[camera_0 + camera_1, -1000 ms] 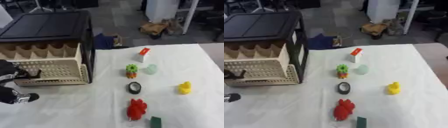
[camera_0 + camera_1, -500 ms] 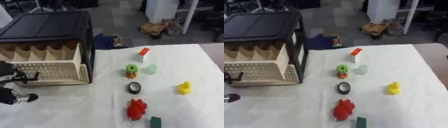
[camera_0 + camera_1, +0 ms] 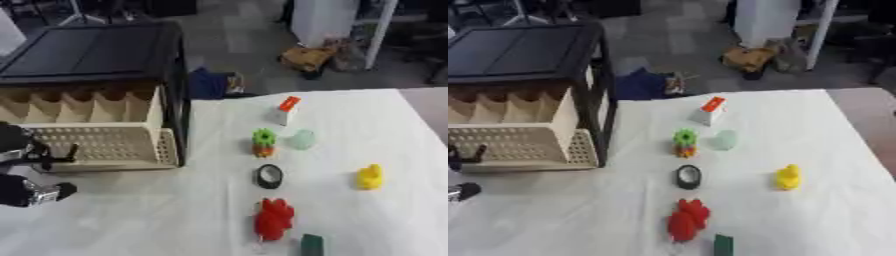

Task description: Pick up objects from table and place into drawer.

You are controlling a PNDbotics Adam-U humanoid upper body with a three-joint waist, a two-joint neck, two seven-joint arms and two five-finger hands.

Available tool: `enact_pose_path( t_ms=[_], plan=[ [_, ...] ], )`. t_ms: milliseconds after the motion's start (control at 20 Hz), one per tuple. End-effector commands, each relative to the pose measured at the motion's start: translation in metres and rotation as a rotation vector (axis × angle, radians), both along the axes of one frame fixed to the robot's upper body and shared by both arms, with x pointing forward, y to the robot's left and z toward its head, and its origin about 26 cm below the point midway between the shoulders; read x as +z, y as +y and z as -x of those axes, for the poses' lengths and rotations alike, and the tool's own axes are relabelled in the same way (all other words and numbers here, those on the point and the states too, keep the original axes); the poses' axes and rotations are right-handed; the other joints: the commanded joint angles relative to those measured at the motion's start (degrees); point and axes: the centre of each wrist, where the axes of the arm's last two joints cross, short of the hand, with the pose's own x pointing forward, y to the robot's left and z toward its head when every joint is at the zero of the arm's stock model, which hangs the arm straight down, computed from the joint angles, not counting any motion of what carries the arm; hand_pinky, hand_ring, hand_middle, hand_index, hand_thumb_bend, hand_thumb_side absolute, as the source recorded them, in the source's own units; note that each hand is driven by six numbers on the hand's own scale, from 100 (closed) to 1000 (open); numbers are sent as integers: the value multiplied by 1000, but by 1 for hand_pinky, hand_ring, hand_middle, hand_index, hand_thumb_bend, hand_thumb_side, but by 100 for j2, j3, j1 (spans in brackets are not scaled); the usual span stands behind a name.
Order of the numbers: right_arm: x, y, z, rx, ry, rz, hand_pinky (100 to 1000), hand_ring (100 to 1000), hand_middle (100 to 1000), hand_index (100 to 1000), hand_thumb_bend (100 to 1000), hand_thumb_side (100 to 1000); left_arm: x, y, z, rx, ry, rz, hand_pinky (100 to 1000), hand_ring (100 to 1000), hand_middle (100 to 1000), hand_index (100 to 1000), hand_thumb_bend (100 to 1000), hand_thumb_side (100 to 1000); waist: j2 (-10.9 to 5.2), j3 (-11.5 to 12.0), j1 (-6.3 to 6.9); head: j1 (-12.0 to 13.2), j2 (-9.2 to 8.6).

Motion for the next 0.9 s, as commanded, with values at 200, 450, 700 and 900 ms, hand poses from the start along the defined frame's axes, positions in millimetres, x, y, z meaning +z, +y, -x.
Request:
enact_pose_path(
  t_ms=[200, 450, 700, 900],
  plan=[
    [11, -2, 2, -4, -36, 18, 657, 621, 566, 906, 168, 746, 10, 3, 12, -5, -27, -3, 100, 100, 100, 618, 404, 1000, -128, 16, -24, 10, -36],
    [12, -3, 2, -4, -40, 16, 657, 621, 566, 906, 165, 748, 7, 3, 16, -5, -9, -4, 100, 100, 100, 606, 398, 1000, -138, 22, -36, 9, -30],
    [12, -3, 2, -7, -44, 14, 657, 621, 567, 905, 165, 749, 3, 3, 24, -14, -10, -13, 100, 100, 100, 605, 380, 1000, -138, 25, -59, 8, 14],
    [12, -3, 2, -6, -45, 14, 658, 622, 567, 904, 165, 753, 3, 2, 31, -22, -18, -18, 100, 100, 100, 604, 372, 1000, -151, 40, -82, -15, 78]
  ],
)
